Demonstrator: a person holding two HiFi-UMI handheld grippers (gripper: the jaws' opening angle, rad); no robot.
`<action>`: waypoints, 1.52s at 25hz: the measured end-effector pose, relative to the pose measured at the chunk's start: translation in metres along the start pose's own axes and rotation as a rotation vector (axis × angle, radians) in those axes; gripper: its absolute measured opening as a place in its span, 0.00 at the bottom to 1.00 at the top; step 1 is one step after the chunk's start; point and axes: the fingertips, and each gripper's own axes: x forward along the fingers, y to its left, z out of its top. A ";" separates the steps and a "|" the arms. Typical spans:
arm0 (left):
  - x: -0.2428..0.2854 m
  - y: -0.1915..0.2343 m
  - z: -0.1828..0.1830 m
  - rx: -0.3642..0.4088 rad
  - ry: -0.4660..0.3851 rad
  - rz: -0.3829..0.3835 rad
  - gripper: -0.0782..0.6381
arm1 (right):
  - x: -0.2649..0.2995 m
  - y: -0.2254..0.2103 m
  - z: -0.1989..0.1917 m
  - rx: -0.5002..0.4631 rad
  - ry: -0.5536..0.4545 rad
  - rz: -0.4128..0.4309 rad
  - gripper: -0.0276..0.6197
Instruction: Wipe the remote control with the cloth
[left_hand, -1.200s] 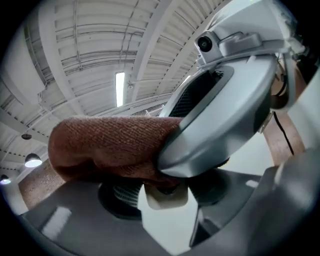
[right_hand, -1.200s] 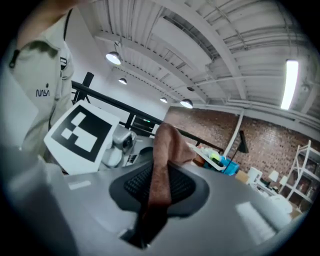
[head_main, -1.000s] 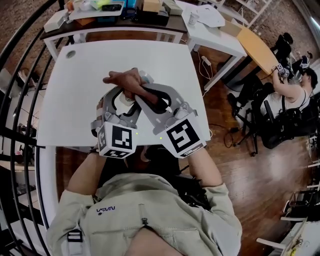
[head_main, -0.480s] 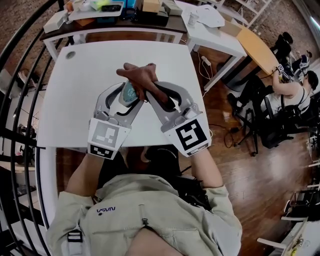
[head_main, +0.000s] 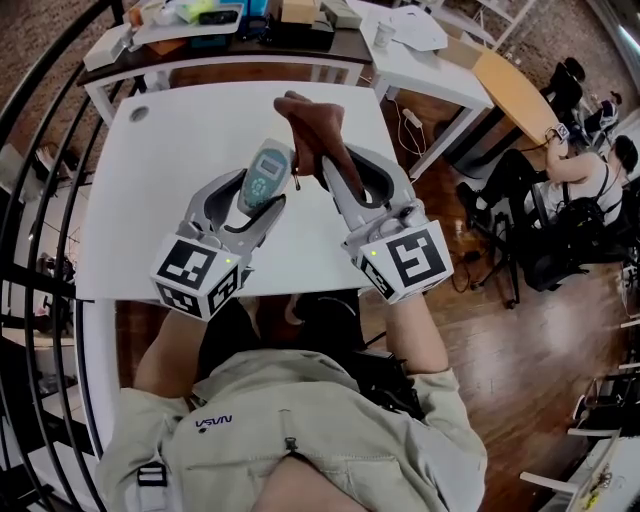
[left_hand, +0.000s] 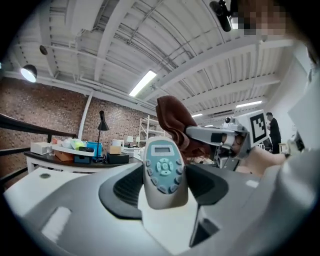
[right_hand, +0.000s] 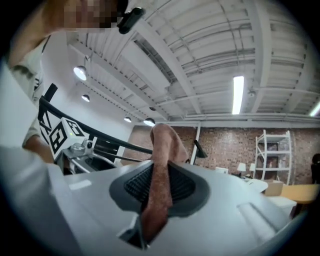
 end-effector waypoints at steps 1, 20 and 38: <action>-0.001 -0.001 0.003 -0.011 -0.008 -0.007 0.50 | 0.000 -0.005 -0.001 0.017 0.000 -0.012 0.14; -0.014 0.007 0.038 -0.204 -0.134 -0.079 0.50 | 0.009 0.084 -0.025 0.002 -0.010 0.329 0.14; -0.017 -0.001 0.043 -0.307 -0.147 -0.154 0.50 | 0.011 0.056 -0.050 -0.086 0.099 0.245 0.14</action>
